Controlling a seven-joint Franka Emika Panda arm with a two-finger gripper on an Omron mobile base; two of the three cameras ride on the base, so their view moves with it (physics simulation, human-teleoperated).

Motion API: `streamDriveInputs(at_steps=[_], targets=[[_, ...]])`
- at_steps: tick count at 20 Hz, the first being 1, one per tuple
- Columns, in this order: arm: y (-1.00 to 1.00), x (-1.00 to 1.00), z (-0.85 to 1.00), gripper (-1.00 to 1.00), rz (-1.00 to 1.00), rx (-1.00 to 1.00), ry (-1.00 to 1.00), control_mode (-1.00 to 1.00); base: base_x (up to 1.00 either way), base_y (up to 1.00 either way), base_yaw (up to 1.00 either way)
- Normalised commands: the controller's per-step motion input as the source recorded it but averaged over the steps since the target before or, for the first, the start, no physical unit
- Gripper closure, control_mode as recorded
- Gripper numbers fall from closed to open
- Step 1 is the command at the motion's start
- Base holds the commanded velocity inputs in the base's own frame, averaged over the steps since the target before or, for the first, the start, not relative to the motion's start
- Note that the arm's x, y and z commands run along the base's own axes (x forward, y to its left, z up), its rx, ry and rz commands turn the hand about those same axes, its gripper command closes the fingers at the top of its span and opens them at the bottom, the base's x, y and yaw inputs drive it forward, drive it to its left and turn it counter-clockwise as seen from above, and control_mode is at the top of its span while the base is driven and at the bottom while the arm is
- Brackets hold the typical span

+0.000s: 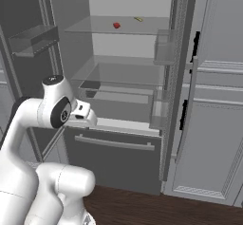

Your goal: Take the strawberry from the fridge and place it on top of the pancake, located on the dining counter.

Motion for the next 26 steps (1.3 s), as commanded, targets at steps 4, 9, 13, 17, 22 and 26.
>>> streamDriveInputs(at_steps=[4,9,13,17,22,26], targets=[[0.00,0.00,0.00,-1.00,0.00,0.00,0.00,-1.00,0.00,0.00,0.00],[0.00,0.00,0.00,-1.00,0.00,0.00,0.00,1.00,0.11,0.00,0.00],[0.00,0.00,0.00,-1.00,0.00,0.00,0.00,1.00,0.61,0.00,0.00],[0.00,0.00,0.00,-1.00,0.00,0.00,0.00,1.00,0.63,0.00,0.00],[0.00,0.00,0.00,-1.00,0.00,0.00,0.00,1.00,0.68,0.00,0.00],[0.00,0.00,0.00,-1.00,0.00,0.00,0.00,1.00,0.65,0.00,0.00]])
